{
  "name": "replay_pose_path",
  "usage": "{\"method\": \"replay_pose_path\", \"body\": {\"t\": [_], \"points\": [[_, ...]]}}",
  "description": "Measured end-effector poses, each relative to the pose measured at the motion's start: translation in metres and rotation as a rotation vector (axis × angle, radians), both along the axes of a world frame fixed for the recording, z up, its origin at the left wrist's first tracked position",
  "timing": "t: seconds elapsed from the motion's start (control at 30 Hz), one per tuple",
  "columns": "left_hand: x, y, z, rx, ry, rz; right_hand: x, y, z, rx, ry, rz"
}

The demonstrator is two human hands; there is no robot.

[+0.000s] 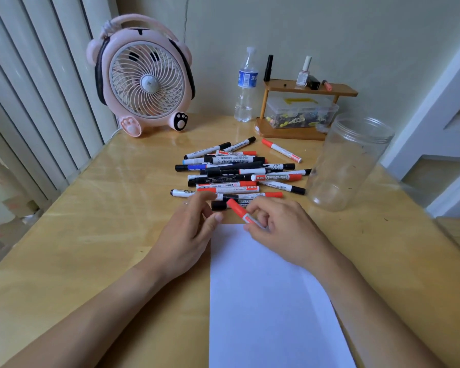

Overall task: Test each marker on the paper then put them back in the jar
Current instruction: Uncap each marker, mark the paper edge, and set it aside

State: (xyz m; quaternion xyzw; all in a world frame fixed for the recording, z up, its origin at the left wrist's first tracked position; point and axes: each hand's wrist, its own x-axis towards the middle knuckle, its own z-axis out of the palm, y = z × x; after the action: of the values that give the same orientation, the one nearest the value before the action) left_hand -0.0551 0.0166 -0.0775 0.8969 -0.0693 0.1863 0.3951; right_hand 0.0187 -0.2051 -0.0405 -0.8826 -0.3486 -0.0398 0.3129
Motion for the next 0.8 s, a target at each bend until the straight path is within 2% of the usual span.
{"method": "replay_pose_path", "body": {"t": [0.13,0.3,0.67,0.8], "points": [[-0.003,0.003,-0.005,0.174,-0.027,0.018,0.012,-0.029,-0.005,0.035,0.119,-0.286],[-0.013,-0.005,-0.002,0.437,0.039,-0.091,0.015,-0.06,-0.009,-0.067,0.181,-0.598],[-0.011,-0.004,-0.004,0.441,0.071,-0.041,0.009,-0.054,-0.003,-0.218,0.14,-0.716],[-0.008,-0.002,0.001,0.353,0.042,0.003,0.006,-0.052,0.001,-0.258,0.138,-0.736]]}}
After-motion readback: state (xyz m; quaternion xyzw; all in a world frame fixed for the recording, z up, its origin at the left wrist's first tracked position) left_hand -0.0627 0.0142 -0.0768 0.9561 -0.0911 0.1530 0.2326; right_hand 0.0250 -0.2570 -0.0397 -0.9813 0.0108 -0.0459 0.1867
